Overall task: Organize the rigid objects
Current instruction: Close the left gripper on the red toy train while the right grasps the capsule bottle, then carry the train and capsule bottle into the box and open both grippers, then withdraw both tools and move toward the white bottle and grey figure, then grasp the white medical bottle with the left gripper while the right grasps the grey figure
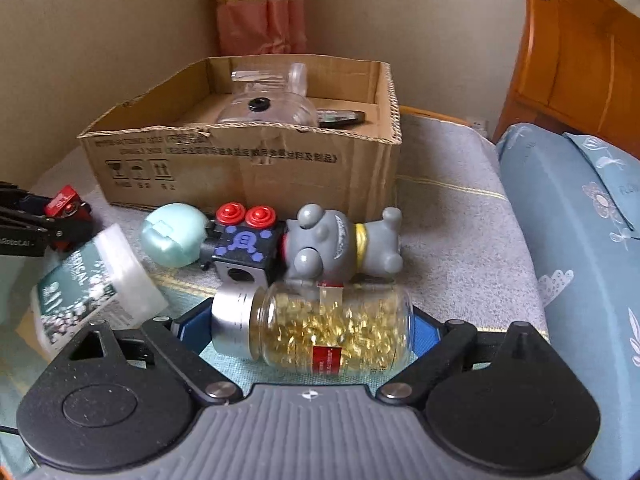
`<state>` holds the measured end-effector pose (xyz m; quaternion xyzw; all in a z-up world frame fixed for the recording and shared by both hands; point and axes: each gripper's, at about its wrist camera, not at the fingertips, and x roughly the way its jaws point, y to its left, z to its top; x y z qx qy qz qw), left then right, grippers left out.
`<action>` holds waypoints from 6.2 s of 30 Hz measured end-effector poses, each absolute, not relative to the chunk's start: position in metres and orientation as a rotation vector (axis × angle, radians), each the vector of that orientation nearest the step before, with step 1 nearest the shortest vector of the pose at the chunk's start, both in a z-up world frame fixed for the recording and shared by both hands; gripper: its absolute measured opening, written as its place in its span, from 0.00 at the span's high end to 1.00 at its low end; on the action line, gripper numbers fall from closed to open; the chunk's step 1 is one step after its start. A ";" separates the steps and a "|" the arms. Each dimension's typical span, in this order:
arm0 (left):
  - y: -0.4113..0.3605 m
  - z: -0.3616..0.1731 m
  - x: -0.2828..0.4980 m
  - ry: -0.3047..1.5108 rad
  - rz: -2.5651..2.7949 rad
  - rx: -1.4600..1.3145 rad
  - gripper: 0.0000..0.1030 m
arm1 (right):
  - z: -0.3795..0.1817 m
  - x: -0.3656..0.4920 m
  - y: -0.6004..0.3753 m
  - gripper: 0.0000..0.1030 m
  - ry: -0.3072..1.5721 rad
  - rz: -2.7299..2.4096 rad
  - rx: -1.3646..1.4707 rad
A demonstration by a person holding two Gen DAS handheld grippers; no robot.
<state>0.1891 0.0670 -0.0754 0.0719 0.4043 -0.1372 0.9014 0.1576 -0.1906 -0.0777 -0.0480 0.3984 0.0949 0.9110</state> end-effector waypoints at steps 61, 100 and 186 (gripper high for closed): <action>0.025 0.011 0.315 0.771 -0.306 0.231 0.11 | 0.045 0.295 -0.186 0.07 0.700 0.417 -0.153; 0.022 0.002 0.168 0.707 -0.318 0.114 0.01 | -0.002 0.166 -0.191 0.00 0.689 0.280 -0.065; 0.024 -0.086 0.182 0.867 -0.118 -0.009 0.01 | -0.107 0.189 -0.231 0.00 0.712 0.240 -0.113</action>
